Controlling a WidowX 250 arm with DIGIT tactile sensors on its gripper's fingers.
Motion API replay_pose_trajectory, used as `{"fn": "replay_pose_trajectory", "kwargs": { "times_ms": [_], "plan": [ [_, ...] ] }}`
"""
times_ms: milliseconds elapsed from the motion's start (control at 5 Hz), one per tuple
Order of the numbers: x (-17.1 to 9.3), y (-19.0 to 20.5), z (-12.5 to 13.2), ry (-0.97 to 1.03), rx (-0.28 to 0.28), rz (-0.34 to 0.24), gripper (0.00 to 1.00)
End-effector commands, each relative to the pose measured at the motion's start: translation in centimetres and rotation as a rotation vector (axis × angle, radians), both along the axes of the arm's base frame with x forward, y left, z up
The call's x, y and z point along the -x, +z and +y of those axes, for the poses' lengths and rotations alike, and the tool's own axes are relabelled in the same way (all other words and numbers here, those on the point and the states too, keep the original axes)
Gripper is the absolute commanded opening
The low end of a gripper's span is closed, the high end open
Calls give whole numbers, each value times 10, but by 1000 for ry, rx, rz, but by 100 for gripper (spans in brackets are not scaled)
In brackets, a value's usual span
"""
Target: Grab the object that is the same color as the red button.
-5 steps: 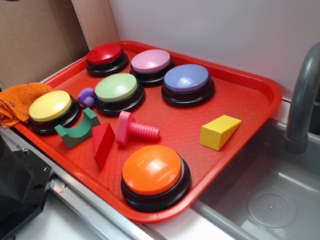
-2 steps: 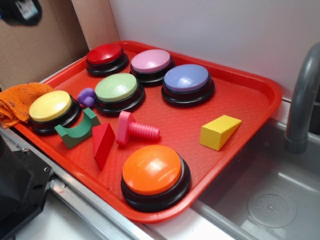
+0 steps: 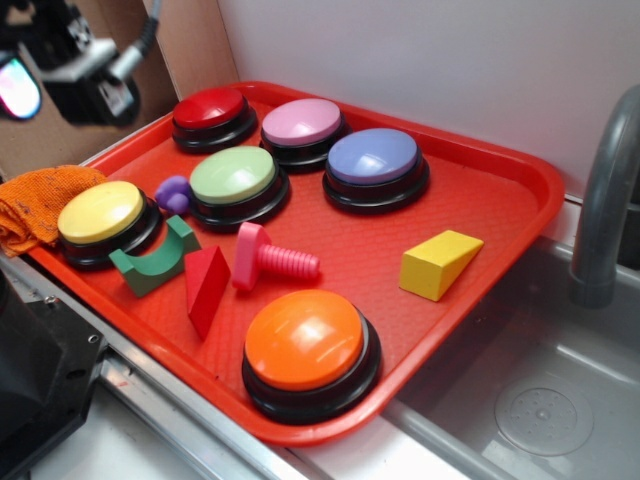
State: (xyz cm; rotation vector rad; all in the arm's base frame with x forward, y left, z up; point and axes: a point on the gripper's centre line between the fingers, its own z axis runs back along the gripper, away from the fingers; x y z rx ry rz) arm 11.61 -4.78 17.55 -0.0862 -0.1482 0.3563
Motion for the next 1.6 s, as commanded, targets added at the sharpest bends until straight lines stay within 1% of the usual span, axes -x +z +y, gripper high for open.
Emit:
{"fn": "replay_pose_trajectory", "kwargs": {
  "times_ms": [0, 200, 400, 600, 800, 1000, 1200, 1400],
  "plan": [
    [-16, -37, -6, 126, -21, -17, 100],
    [-26, -56, 1, 202, -31, -11, 100],
    [-37, -77, 5, 214, -28, -18, 100],
    [-43, -97, 11, 224, -7, 4, 100],
    [-46, -118, 15, 203, -1, 34, 100],
    [-48, -136, 16, 190, 2, 67, 100],
    [-51, -149, 13, 161, -14, 88, 100],
    [-53, -154, 14, 156, -8, 99, 95]
  ]
}}
